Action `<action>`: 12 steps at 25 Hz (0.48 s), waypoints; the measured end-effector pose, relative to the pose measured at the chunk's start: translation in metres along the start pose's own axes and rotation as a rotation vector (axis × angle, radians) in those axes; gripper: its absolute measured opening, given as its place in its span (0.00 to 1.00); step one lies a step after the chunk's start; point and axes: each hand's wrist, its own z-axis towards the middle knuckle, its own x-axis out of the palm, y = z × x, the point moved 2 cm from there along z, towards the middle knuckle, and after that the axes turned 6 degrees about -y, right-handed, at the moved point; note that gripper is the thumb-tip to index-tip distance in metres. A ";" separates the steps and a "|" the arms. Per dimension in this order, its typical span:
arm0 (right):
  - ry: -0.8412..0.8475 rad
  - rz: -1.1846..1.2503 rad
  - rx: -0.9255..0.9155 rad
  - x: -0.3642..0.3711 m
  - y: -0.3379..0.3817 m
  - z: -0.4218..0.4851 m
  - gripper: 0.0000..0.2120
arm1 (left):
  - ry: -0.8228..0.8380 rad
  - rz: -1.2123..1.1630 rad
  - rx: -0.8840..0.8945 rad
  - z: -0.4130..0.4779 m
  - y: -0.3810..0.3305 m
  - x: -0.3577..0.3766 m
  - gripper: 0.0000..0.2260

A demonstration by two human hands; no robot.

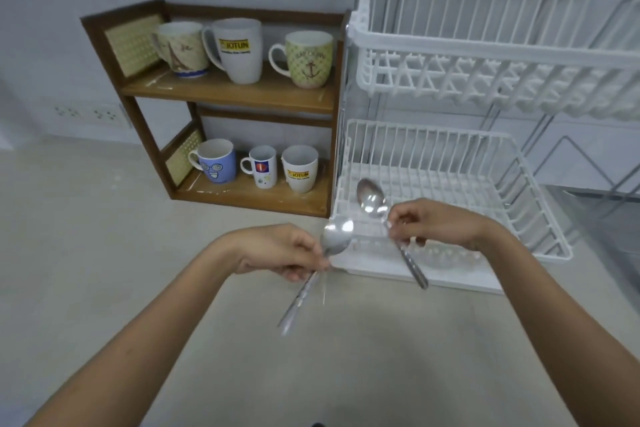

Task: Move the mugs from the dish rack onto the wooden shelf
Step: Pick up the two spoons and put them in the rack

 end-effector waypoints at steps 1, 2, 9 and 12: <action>-0.084 0.041 0.017 -0.019 -0.006 0.004 0.06 | 0.006 -0.040 0.048 0.010 -0.016 0.004 0.09; -0.172 0.066 0.041 -0.034 -0.014 0.010 0.05 | -0.005 -0.101 0.084 0.024 -0.030 0.008 0.07; -0.534 0.177 0.276 -0.062 -0.085 0.072 0.08 | -0.456 -0.498 -0.007 0.164 -0.071 0.026 0.06; -0.561 0.139 0.332 -0.053 -0.104 0.091 0.05 | -0.582 -0.380 -0.107 0.206 -0.059 0.023 0.08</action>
